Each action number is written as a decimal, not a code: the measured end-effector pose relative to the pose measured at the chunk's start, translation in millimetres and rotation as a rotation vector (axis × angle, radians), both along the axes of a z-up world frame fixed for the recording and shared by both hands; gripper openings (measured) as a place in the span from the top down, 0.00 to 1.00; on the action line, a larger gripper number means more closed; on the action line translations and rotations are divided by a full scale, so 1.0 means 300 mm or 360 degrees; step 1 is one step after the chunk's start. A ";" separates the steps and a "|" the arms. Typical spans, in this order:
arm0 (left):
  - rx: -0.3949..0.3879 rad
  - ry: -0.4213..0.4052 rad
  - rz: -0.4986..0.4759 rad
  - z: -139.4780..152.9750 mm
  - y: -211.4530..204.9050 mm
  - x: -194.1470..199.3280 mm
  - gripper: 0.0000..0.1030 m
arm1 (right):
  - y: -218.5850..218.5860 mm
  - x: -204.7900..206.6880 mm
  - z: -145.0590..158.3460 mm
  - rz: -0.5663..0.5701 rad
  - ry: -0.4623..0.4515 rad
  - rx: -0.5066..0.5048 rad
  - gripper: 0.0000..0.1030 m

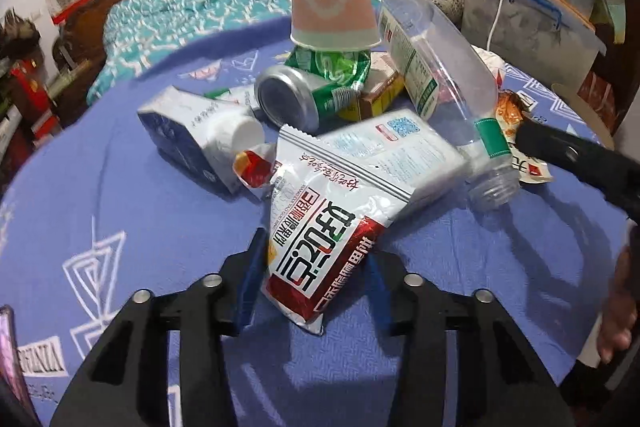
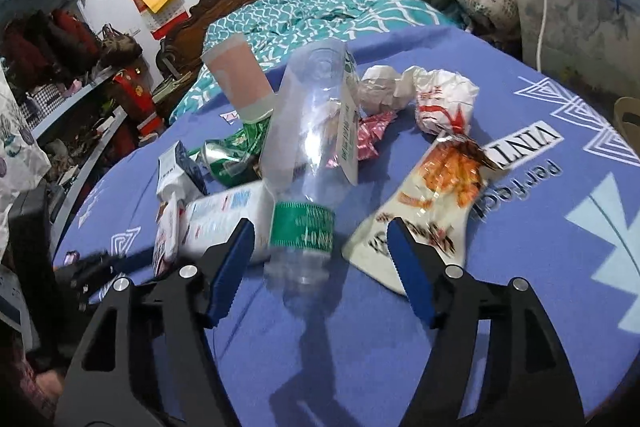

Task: Collect trash
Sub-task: 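Grasp the red-white snack bag with left tool while right grasps the clear water bottle, then carry both held items over the beige bin and open both tools, then grasp the white paper cup with left tool while right grasps the crumpled plastic bag, then lift the cup and plastic bag and carry both toward the beige bin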

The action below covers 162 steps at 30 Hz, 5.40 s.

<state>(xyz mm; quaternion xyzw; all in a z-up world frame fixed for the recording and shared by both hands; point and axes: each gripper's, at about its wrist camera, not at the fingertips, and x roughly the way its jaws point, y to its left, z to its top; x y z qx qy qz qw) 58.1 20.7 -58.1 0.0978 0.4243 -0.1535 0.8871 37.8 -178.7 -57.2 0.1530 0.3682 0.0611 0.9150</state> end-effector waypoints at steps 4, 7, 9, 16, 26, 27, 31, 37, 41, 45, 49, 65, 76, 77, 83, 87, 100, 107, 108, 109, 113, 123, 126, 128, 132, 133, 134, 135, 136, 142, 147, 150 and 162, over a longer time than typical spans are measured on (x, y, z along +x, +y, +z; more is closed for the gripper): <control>-0.0101 -0.0084 0.0007 0.060 0.069 -0.077 0.77 | 0.023 0.058 -0.023 0.0036 0.0047 -0.0021 0.29; -0.0230 -0.0110 0.0015 0.118 0.134 -0.130 0.80 | 0.034 0.098 -0.068 0.0057 0.0116 0.0016 0.31; -0.0288 -0.0139 0.0020 0.154 0.156 -0.160 0.80 | 0.033 0.119 -0.101 0.0117 0.0173 0.0122 0.56; -0.0370 -0.0180 -0.0101 0.257 0.082 -0.149 0.80 | -0.073 0.021 -0.044 0.0066 0.0020 0.0391 0.58; -0.0391 -0.0041 -0.0718 0.289 -0.492 -0.011 0.80 | -0.521 -0.223 0.016 -0.0464 -0.0228 0.0579 0.58; -0.0399 -0.0003 -0.0792 0.286 -0.572 0.006 0.80 | -0.582 -0.259 0.012 -0.0548 -0.0241 0.0593 0.58; -0.0375 0.0154 -0.1086 0.240 -0.931 0.058 0.80 | -0.798 -0.364 -0.008 -0.0825 -0.0222 0.0611 0.58; -0.0279 0.0402 -0.1303 0.112 -1.404 0.110 0.80 | -1.055 -0.442 -0.091 -0.1091 -0.0095 0.0728 0.58; -0.0179 0.0424 -0.1271 0.031 -1.603 0.120 0.45 | -1.171 -0.435 -0.135 -0.1141 -0.0036 0.0773 0.56; -0.0120 0.0379 -0.1170 0.008 -1.677 0.141 0.12 | -1.191 -0.441 -0.125 -0.1188 -0.0079 0.0758 0.39; -0.0181 0.0361 -0.1126 0.060 -1.641 0.172 0.12 | -1.205 -0.453 -0.076 -0.1221 -0.0192 0.0657 0.39; -0.0315 0.0094 -0.0455 0.280 -0.600 0.360 0.12 | -0.763 -0.226 0.028 -0.0676 -0.0350 0.0389 0.39; -0.0164 0.0280 0.0435 0.191 -0.068 1.019 0.19 | -0.528 0.105 0.021 -0.0221 -0.0102 0.0310 0.28; -0.0150 0.0296 0.0459 0.167 -0.069 1.056 0.18 | -0.513 0.156 0.024 -0.0171 -0.0072 0.0272 0.25; -0.0134 0.0395 0.0536 0.046 -0.044 1.198 0.38 | -0.476 0.403 -0.053 -0.0028 0.0170 0.0240 0.23; -0.0146 0.0430 0.0493 0.024 -0.030 1.217 0.76 | -0.467 0.491 -0.122 0.0048 0.0285 0.0363 0.62; -0.0536 0.0070 -0.0022 0.435 -0.050 0.602 0.77 | -0.428 -0.005 0.101 -0.0199 -0.0255 0.0120 0.70; -0.0393 0.0118 -0.0388 0.328 -0.171 0.118 0.76 | -0.308 -0.222 -0.012 -0.0121 -0.0137 0.0250 0.70; -0.0358 0.0129 -0.0406 0.304 -0.184 0.069 0.76 | -0.280 -0.234 -0.020 -0.0094 -0.0123 0.0250 0.70; -0.0322 0.0144 -0.0419 0.274 -0.195 0.017 0.76 | -0.251 -0.247 -0.032 -0.0062 -0.0106 0.0251 0.70; -0.0225 0.0196 -0.0406 0.172 -0.177 -0.084 0.75 | -0.163 -0.261 -0.062 0.0007 -0.0061 0.0239 0.70; -0.0139 0.0161 -0.0246 0.090 -0.029 -0.181 0.72 | -0.014 -0.299 -0.073 0.0170 0.0002 0.0159 0.69; -0.0134 0.0136 -0.0209 0.093 -0.007 -0.197 0.69 | 0.029 -0.306 -0.082 0.0229 0.0015 0.0142 0.69; -0.0136 0.0127 -0.0192 0.093 -0.005 -0.204 0.66 | 0.053 -0.308 -0.092 0.0252 0.0035 0.0131 0.68; -0.0157 0.0124 -0.0172 0.086 0.001 -0.210 0.66 | 0.076 -0.301 -0.103 0.0260 0.0063 0.0124 0.66; -0.0164 0.0132 -0.0167 0.081 0.002 -0.210 0.66 | 0.081 -0.303 -0.100 0.0258 0.0062 0.0117 0.66; -0.0170 0.0140 -0.0164 0.076 0.003 -0.210 0.66 | 0.083 -0.305 -0.098 0.0256 0.0061 0.0114 0.64; -0.0179 0.0154 -0.0157 0.070 0.007 -0.207 0.66 | 0.085 -0.306 -0.098 0.0256 0.0061 0.0109 0.63; -0.0186 0.0162 -0.0154 0.066 0.007 -0.204 0.65 | 0.087 -0.305 -0.098 0.0257 0.0061 0.0106 0.62; -0.0204 0.0170 -0.0126 0.051 0.018 -0.197 0.57 | 0.088 -0.308 -0.101 0.0261 0.0062 0.0107 0.53; -0.0260 0.0191 -0.0102 0.038 0.037 -0.189 0.50 | 0.094 -0.302 -0.100 0.0269 0.0066 0.0105 0.50; -0.0270 0.0191 -0.0091 0.030 0.044 -0.187 0.44 | 0.097 -0.297 -0.102 0.0265 0.0061 0.0105 0.47; -0.0388 0.0234 -0.0100 0.003 0.078 -0.176 0.51 | 0.144 -0.274 -0.122 0.0264 0.0086 0.0066 0.39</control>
